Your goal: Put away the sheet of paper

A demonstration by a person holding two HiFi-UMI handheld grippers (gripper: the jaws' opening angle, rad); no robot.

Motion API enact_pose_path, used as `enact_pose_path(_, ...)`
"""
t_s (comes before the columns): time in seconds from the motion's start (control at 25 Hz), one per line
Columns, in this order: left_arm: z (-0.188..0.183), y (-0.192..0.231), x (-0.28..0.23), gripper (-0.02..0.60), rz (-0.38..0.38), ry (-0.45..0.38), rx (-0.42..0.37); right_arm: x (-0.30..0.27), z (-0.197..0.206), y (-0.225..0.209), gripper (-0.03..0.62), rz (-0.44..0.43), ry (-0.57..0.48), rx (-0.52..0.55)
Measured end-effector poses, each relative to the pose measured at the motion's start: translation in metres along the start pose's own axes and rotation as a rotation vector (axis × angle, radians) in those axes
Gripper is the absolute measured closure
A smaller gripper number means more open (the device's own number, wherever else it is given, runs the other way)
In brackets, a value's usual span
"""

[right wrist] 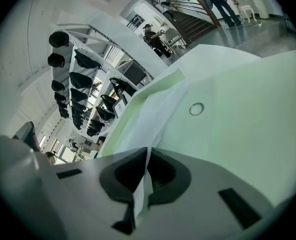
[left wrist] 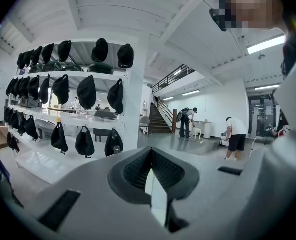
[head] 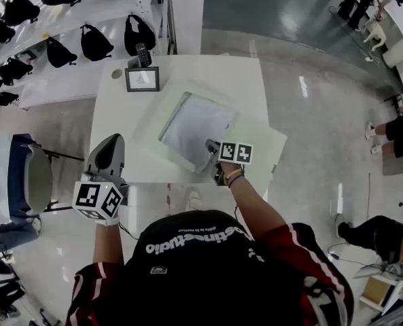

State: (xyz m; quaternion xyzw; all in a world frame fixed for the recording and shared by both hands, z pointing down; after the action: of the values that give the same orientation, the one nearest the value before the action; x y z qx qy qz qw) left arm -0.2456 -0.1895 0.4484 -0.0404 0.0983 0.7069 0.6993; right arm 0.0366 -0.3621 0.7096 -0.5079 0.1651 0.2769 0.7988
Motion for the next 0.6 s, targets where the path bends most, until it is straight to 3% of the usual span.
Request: enact_pose_path(0.6,0.001,0.014,0.013,0.577,-0.080,0.030,-0.011,-0.039,-0.014,0.014,0.591,-0.038,0.044,0.009)
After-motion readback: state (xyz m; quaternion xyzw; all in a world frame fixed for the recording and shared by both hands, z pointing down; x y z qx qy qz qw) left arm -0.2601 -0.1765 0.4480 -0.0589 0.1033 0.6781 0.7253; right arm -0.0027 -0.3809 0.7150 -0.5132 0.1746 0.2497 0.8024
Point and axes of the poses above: the fingertips, and each gripper's own axes: x backward along the fingers, y to its left, z out of its underside, the point moved 8 cm from there along x, backward along the fingers, and after that the axes turned 4 degrees about -z, right-handed, at the moved point
